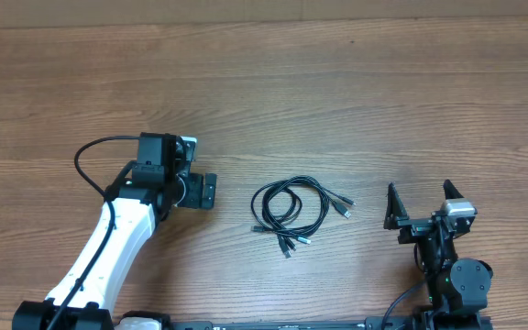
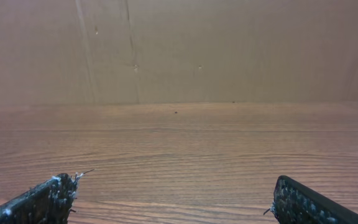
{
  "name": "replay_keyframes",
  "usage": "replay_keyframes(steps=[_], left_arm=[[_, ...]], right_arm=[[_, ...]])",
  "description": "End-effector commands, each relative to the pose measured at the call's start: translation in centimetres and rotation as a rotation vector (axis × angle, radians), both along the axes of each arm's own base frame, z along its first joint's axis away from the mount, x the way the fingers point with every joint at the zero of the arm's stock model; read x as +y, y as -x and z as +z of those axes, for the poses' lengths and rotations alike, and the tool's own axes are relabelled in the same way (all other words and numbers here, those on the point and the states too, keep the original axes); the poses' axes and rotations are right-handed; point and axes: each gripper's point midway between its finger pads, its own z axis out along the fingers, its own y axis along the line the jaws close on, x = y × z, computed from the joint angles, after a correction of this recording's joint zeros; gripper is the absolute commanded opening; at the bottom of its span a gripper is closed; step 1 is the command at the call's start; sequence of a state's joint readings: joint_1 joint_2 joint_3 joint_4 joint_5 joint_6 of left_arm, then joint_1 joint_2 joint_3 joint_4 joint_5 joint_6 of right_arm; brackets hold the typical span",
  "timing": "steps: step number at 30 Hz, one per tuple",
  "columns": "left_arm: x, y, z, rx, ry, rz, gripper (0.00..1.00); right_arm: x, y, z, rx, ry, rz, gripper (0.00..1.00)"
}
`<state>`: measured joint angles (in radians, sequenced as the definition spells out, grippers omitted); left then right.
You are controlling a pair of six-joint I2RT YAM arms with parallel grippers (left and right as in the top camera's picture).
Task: Untangle cables
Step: 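Raise the left gripper and move it toward the black cable bundle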
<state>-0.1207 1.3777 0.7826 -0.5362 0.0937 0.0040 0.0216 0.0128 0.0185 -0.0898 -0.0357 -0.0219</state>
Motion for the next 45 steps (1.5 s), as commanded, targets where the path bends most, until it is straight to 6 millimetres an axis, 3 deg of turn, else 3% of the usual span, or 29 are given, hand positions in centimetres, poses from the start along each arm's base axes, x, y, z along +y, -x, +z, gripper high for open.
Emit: replay_keyframes(steps=[1, 45], left_arm=[[-0.4, -0.7, 0.6, -0.020, -0.013, -0.027, 1.00], [-1.9, -0.7, 1.2, -0.023, 0.047, -0.068, 1.00]], right_arm=[[-0.1, 0.0, -0.1, -0.005, -0.005, -0.007, 1.00], [-0.1, 0.0, -0.1, -0.005, -0.005, -0.007, 1.00]])
